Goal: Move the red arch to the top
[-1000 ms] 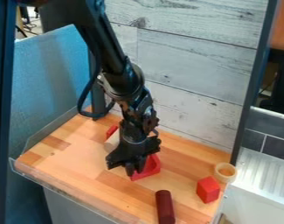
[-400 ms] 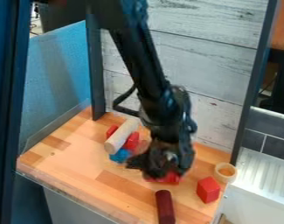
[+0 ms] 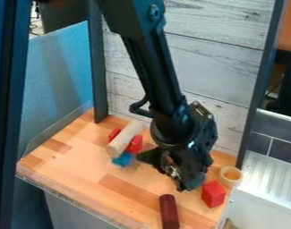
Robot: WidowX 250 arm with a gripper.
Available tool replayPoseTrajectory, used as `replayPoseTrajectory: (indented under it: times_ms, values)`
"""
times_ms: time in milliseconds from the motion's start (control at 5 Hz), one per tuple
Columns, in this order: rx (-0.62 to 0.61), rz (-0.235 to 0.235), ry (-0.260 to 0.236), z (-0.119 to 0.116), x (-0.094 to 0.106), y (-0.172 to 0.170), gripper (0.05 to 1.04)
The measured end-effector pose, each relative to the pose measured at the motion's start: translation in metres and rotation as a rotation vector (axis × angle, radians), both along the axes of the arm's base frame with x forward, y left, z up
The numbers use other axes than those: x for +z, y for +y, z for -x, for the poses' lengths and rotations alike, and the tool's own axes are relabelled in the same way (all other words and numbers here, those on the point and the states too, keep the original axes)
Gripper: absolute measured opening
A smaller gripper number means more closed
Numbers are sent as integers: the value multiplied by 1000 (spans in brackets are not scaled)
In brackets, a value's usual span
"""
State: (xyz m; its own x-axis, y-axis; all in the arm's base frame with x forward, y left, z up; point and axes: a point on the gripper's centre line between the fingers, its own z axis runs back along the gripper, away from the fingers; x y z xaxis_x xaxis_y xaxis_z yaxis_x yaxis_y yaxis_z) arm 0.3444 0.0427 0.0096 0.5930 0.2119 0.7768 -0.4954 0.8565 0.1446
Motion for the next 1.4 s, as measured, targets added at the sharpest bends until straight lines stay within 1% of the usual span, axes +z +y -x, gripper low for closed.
replayPoseTrajectory:
  times_ms: [200,400,600,800,1000,1200,1400]
  values:
    - [61,-16,-19,-5,-1,6,155]
    - [91,-25,27,-10,-20,8,155]
    - [105,-57,88,-21,-34,1,155]
    - [120,-54,165,-22,-53,-2,200]
    - [85,-46,241,-19,-58,-13,434]
    - [76,-24,275,-14,-57,-16,702]
    - [-34,7,310,-13,-40,-29,961]
